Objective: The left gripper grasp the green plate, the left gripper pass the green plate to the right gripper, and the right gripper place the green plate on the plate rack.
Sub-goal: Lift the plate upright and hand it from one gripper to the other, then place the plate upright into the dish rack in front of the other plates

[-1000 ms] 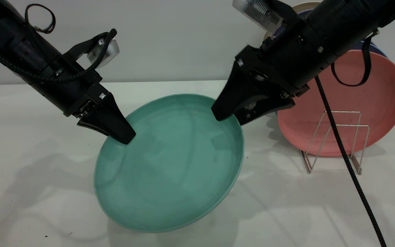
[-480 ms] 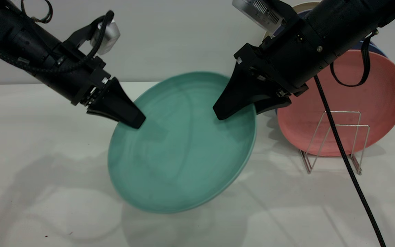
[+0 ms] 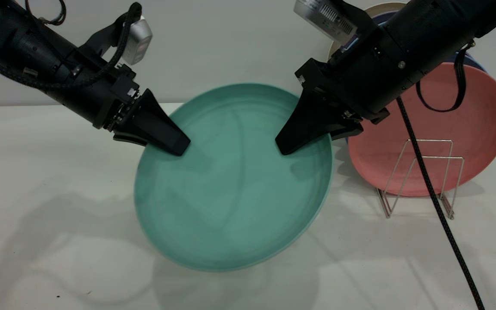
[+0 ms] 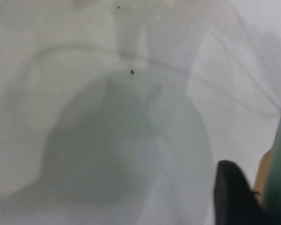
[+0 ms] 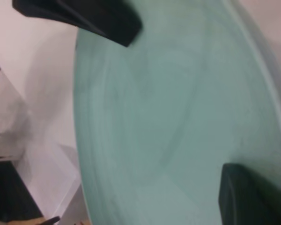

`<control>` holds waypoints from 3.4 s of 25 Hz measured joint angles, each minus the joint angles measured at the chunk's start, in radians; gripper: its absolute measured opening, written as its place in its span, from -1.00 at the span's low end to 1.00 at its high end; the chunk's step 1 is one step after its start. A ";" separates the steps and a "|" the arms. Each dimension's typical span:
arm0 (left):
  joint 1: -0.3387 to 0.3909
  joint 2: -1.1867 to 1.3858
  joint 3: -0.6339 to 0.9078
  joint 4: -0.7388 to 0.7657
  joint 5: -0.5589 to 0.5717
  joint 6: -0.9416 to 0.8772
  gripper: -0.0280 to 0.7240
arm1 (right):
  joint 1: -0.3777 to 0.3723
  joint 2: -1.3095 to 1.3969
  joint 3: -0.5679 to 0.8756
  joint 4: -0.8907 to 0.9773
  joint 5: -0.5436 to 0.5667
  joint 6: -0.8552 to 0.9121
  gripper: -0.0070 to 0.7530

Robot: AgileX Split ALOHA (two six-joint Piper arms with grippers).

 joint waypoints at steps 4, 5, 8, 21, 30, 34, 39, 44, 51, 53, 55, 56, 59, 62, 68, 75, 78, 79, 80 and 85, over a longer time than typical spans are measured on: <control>0.000 -0.002 0.000 -0.037 0.001 -0.030 0.62 | -0.004 -0.001 0.000 -0.013 0.026 -0.018 -0.73; 0.002 -0.005 0.000 -0.038 0.002 -0.031 0.77 | -0.008 -0.004 0.000 -0.027 0.030 -0.021 -0.73; 0.018 -0.043 0.000 -0.038 0.015 -0.035 0.97 | -0.042 -0.028 0.000 -0.101 0.035 -0.025 -0.73; 0.154 -0.253 0.000 -0.038 0.023 -0.034 0.68 | -0.152 -0.312 0.000 -0.308 0.011 -0.439 -0.74; 0.154 -0.253 0.002 -0.037 0.023 -0.033 0.64 | -0.192 -0.453 0.000 -0.354 -0.125 -0.885 -0.74; 0.154 -0.253 0.002 -0.037 0.023 -0.033 0.64 | -0.246 -0.417 0.000 -0.356 -0.225 -0.924 -0.74; 0.154 -0.253 0.002 -0.037 0.022 -0.033 0.64 | -0.320 -0.401 0.009 -0.356 -0.203 -0.868 -0.74; 0.154 -0.253 0.002 -0.036 0.018 -0.033 0.64 | -0.337 -0.395 0.077 -0.352 -0.191 -0.885 -0.74; 0.154 -0.253 0.002 -0.033 0.017 -0.034 0.64 | -0.337 -0.352 0.088 -0.187 -0.262 -1.038 -0.74; 0.154 -0.253 0.002 -0.033 0.017 -0.034 0.64 | -0.337 -0.351 0.088 -0.148 -0.270 -1.074 -0.74; 0.154 -0.253 0.002 -0.033 0.017 -0.034 0.64 | -0.337 -0.351 0.088 -0.125 -0.274 -1.087 -0.74; 0.154 -0.253 0.002 -0.033 0.017 -0.034 0.64 | -0.337 -0.351 0.088 -0.123 -0.275 -1.087 -0.74; 0.154 -0.253 0.002 -0.033 0.017 -0.036 0.64 | -0.339 -0.351 0.090 -0.123 -0.275 -1.073 -0.74; 0.154 -0.253 0.002 -0.030 0.017 -0.036 0.64 | -0.339 -0.351 0.092 -0.141 -0.268 -1.051 -0.74; 0.154 -0.253 0.002 -0.030 0.017 -0.035 0.64 | -0.349 -0.351 0.096 -0.226 -0.258 -0.999 -0.74; 0.154 -0.253 0.002 -0.030 0.017 -0.035 0.64 | -0.366 -0.349 0.099 -0.267 -0.257 -0.979 -0.74; 0.154 -0.253 0.002 -0.030 0.014 -0.035 0.64 | -0.366 -0.321 0.099 -0.267 -0.250 -0.979 -0.74; 0.154 -0.253 0.002 -0.030 0.014 -0.035 0.64 | -0.366 -0.307 0.099 -0.267 -0.250 -0.979 -0.74; 0.154 -0.253 0.002 -0.030 0.014 -0.035 0.64 | -0.366 -0.288 0.099 -0.267 -0.252 -0.979 -0.74; 0.154 -0.253 0.002 -0.030 0.014 -0.035 0.64 | -0.366 -0.232 0.099 -0.265 -0.257 -0.978 -0.73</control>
